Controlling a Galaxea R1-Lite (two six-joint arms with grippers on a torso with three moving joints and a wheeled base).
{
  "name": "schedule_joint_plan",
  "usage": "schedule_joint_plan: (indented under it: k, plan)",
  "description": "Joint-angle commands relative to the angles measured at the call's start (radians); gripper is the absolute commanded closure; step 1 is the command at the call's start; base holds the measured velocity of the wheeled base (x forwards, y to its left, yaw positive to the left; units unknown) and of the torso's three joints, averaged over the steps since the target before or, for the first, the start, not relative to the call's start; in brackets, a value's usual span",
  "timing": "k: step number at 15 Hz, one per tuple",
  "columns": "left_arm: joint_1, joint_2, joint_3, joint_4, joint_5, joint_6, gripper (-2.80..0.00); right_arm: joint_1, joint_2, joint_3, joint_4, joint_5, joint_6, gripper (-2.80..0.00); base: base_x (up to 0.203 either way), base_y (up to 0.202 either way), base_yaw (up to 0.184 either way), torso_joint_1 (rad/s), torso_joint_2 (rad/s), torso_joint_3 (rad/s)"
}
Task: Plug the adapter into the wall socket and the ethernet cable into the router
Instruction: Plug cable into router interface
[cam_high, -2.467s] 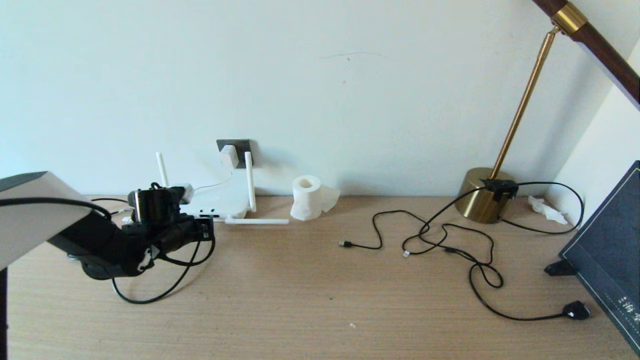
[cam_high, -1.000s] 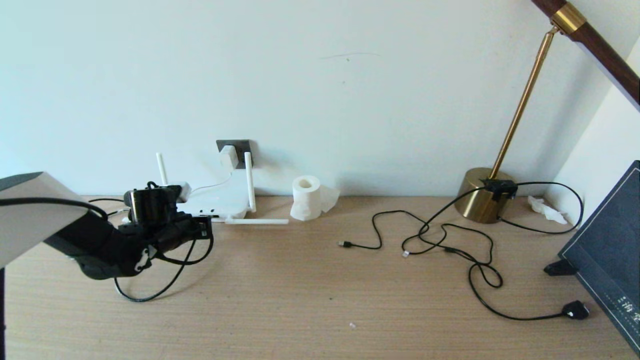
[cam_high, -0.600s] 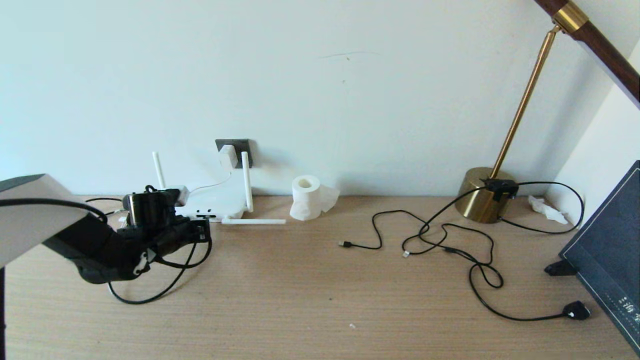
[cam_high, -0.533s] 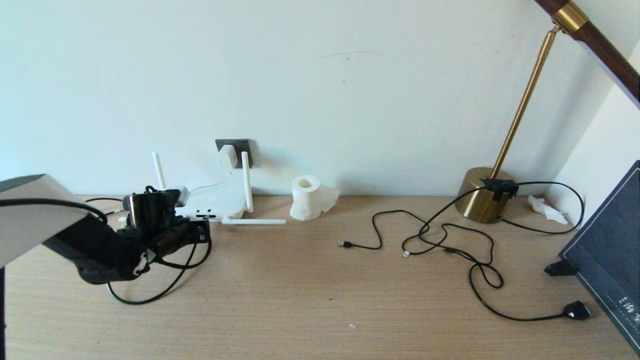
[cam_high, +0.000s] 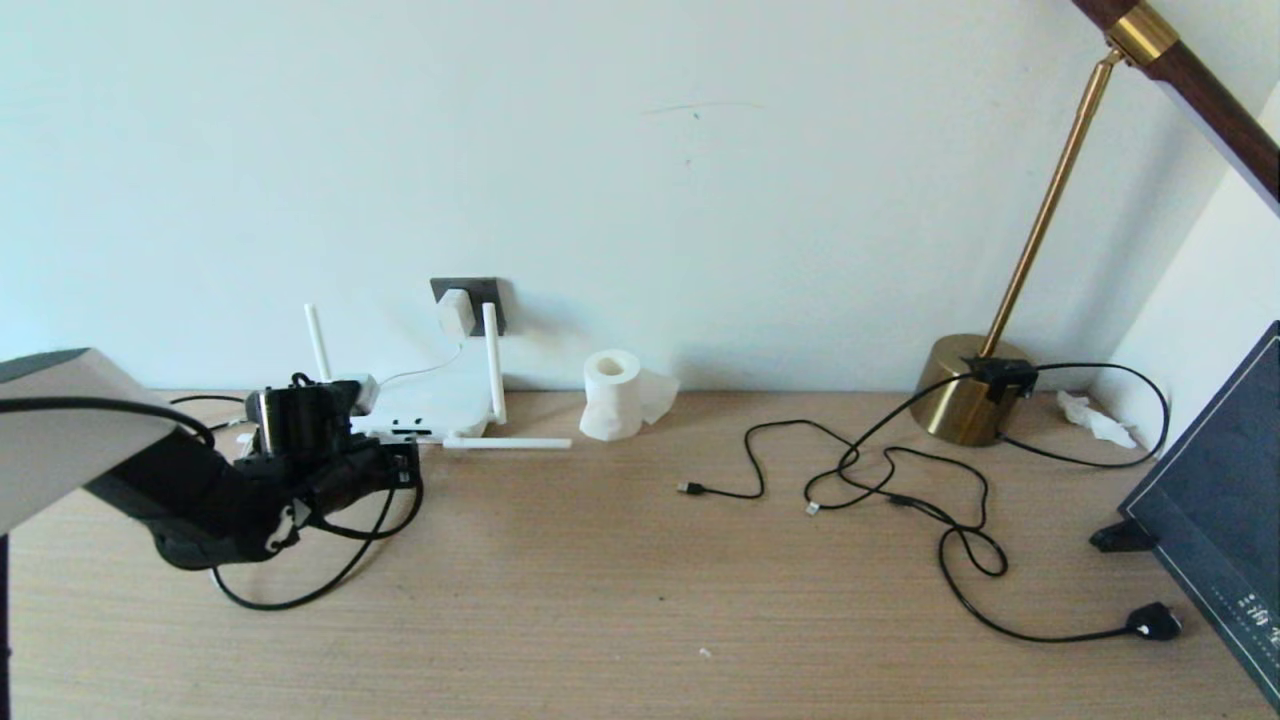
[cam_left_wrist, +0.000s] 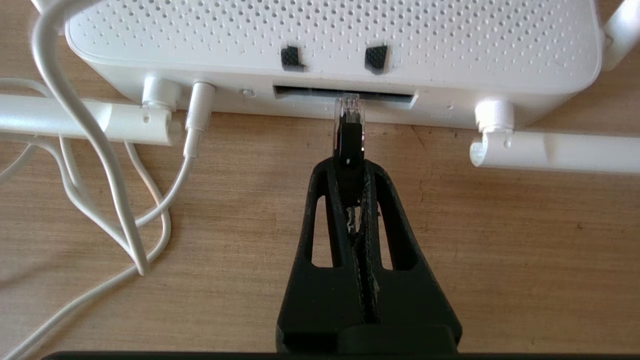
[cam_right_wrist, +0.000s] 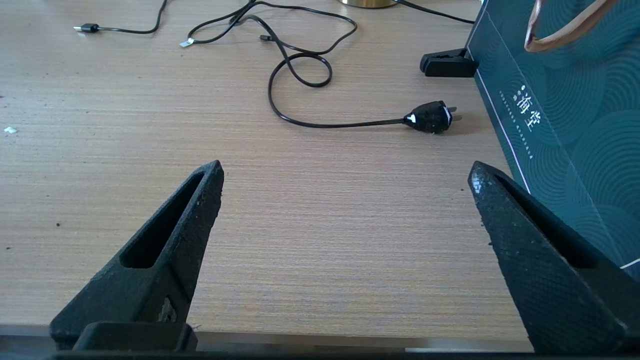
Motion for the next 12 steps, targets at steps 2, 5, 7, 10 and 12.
schedule_joint_plan:
  k: [2,5,7,10,12]
  plan:
    - [-0.016,-0.053,0.056,-0.011,-0.002,0.008,0.00,0.000,0.002,0.000,0.001,0.000,0.000,-2.80,0.000,0.000,0.000,0.000,0.00,0.000]
    - [-0.019,-0.081,0.085,-0.012,-0.002,0.008,0.00,0.000,0.002,0.000,0.001,0.000,0.000,-2.80,0.000,0.000,0.000,0.000,0.00,0.000]
    - [-0.015,-0.104,0.101,-0.012,-0.002,0.008,0.00,0.000,0.002,0.000,0.001,0.000,0.000,-2.80,0.000,0.000,0.000,0.000,0.00,0.000]
    - [-0.014,-0.147,0.150,-0.012,-0.012,0.008,0.00,0.000,0.002,0.000,0.001,0.000,0.000,-2.80,0.000,0.000,0.000,0.000,0.00,0.000]
    - [-0.014,-0.159,0.169,-0.014,-0.015,0.008,0.00,0.000,0.002,0.000,0.001,0.000,0.002,-2.80,0.000,0.000,0.000,0.000,0.00,0.000]
